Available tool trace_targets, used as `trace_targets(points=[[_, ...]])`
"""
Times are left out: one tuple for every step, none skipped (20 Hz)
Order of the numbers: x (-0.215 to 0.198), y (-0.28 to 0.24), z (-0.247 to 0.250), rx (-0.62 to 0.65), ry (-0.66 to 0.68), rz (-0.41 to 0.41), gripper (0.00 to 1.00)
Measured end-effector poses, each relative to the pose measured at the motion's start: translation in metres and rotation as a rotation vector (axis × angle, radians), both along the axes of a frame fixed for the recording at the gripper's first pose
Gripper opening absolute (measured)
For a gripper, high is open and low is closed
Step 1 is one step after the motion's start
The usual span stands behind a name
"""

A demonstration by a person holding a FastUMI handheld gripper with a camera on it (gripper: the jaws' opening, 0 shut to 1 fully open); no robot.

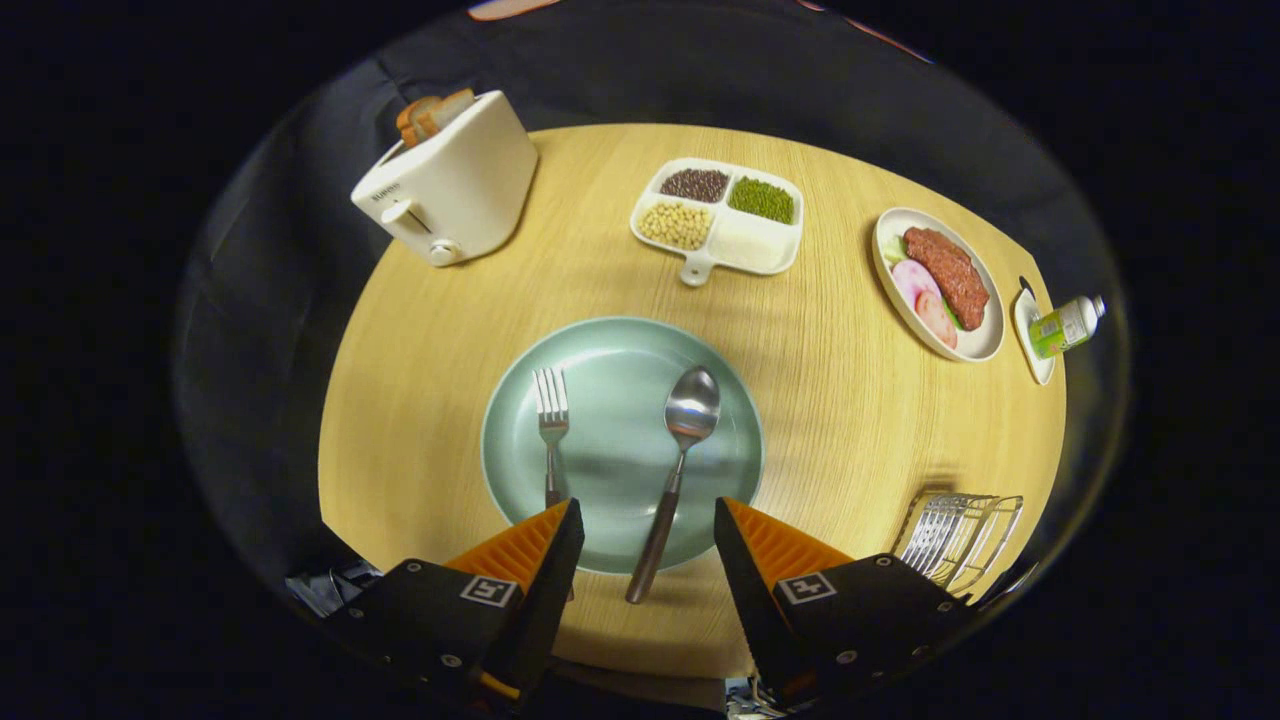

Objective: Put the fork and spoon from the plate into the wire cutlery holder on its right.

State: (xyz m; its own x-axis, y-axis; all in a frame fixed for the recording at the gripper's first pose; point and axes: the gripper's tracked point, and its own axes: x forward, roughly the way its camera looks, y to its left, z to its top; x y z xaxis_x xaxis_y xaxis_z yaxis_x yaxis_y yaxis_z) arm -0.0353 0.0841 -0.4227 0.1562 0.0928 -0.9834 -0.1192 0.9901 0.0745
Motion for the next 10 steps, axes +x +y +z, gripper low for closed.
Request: trace_targets(points=[[-0.002, -0.001, -0.010, -0.013, 0.026, -0.008, 0.78], [-0.002, -0.001, -0.017, -0.017, 0.041, -0.009, 0.75], [-0.003, -0.002, -0.023, -0.027, 0.058, -0.013, 0.72], [-0.003, -0.003, -0.028, -0.031, 0.068, -0.014, 0.68], [-0.005, -0.005, -0.034, -0.046, 0.085, -0.020, 0.65], [-0.006, -0.006, -0.040, -0.053, 0.100, -0.029, 0.59], [-0.008, -0.007, -0.046, -0.059, 0.118, -0.037, 0.56], [-0.009, -0.008, -0.048, -0.060, 0.133, -0.047, 0.50], [-0.009, -0.009, -0.052, -0.064, 0.139, -0.051, 0.44], [-0.009, -0.013, -0.056, -0.084, 0.141, -0.043, 0.38]])
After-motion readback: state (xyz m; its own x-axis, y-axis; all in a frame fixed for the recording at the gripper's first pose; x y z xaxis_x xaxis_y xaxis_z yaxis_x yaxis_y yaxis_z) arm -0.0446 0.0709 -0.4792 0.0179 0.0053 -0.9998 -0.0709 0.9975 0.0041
